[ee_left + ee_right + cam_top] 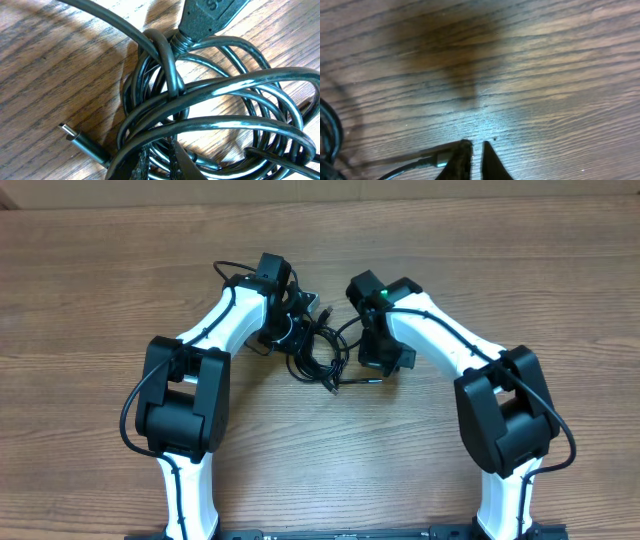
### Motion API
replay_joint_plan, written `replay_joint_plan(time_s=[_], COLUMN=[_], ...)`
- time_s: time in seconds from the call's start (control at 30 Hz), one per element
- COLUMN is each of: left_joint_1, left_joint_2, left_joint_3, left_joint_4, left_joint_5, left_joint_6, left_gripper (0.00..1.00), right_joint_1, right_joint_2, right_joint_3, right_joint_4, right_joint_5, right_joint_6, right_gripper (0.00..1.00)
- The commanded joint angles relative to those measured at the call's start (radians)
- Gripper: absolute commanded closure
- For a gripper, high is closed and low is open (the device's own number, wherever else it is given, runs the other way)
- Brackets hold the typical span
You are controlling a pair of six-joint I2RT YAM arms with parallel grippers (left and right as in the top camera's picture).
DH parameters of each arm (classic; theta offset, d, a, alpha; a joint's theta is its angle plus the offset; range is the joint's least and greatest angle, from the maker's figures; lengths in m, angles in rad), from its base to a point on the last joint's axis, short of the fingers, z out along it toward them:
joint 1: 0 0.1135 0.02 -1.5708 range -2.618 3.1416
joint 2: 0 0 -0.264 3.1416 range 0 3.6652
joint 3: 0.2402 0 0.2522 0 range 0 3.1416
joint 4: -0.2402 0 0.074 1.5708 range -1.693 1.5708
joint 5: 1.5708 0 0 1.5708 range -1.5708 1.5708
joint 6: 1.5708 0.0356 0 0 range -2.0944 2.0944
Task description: Untangle cables
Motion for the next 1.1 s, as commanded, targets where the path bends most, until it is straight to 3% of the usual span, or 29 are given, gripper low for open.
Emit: replay_joint_plan(time_s=[0.0,0.3,0.47,0.7,0.93,1.07], left_joint_1=[0.01,0.01,0.01,0.01,0.01,0.01], left_joint_2=[0.029,0.029,0.029,0.029,0.029,0.029], left_joint_3=[-0.005,-0.005,-0.005,-0.005,-0.005,-0.005], left_joint_4=[0.001,0.002,0.001,0.001,0.001,0.001], left_joint_5=[-0.041,-0.041,-0.041,-0.041,-0.041,-0.04], left_joint_6=[-0.014,-0.014,-0.014,-0.014,-0.014,-0.014], left_gripper=[0.84,0.84,0.84,0.84,0.84,0.84], right_joint_1=[-0.017,0.002,0.047,0.074,0.073,0.073], right_joint_2=[0.008,0.008,0.01,0.017,0.017,0.017], right_joint_3=[0.037,0.296,0.277,0.203,0.116,0.111], right_joint_4=[-0.015,-0.15,-0.136,-0.12,-0.056,-0.05], right_joint_5=[-0.12,-0.284,-0.282,-0.192,-0.191,-0.153], right_joint_6=[-0.086,-0.112,-0.11,-0.05,-0.05,-0.046], right_gripper=[0.84,0.58,0.54,0.56,0.64,0.75])
